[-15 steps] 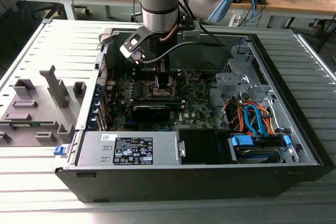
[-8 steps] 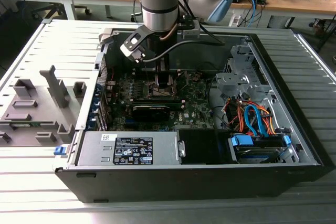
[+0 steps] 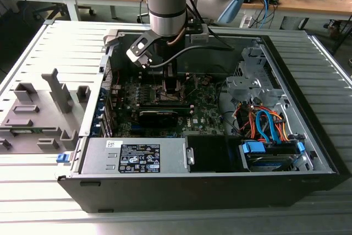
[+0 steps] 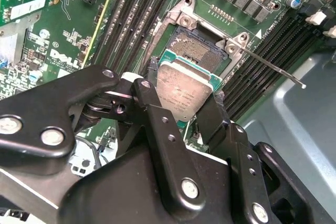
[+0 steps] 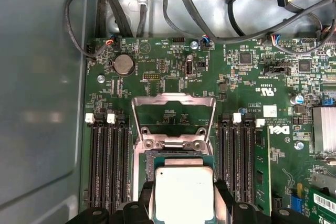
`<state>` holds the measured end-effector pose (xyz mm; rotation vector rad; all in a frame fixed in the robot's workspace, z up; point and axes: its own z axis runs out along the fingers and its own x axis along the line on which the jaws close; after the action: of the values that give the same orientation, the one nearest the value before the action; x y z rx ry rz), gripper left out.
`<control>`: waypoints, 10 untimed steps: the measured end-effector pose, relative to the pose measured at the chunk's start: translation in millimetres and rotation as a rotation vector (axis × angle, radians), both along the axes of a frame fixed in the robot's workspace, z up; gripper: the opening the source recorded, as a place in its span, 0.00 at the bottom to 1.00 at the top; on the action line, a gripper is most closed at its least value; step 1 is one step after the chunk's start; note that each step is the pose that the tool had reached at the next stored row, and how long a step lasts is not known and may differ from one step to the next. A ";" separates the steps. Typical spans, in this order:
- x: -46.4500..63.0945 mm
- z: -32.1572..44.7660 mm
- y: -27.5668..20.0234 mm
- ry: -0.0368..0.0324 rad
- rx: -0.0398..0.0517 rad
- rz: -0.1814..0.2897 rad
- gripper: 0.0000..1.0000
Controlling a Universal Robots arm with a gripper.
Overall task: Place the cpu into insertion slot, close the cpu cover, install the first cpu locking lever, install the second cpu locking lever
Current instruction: 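Place the cpu into insertion slot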
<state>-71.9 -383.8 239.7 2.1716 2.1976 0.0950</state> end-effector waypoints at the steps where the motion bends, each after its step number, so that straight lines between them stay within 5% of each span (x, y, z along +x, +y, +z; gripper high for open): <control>1: 0.0 -0.5 0.3 0.0000 -0.0047 0.000 0.54; 10: 0.0 -4.3 14.6 0.0000 -0.0335 0.001 0.54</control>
<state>-71.8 -369.2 235.4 2.1532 2.1841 0.0577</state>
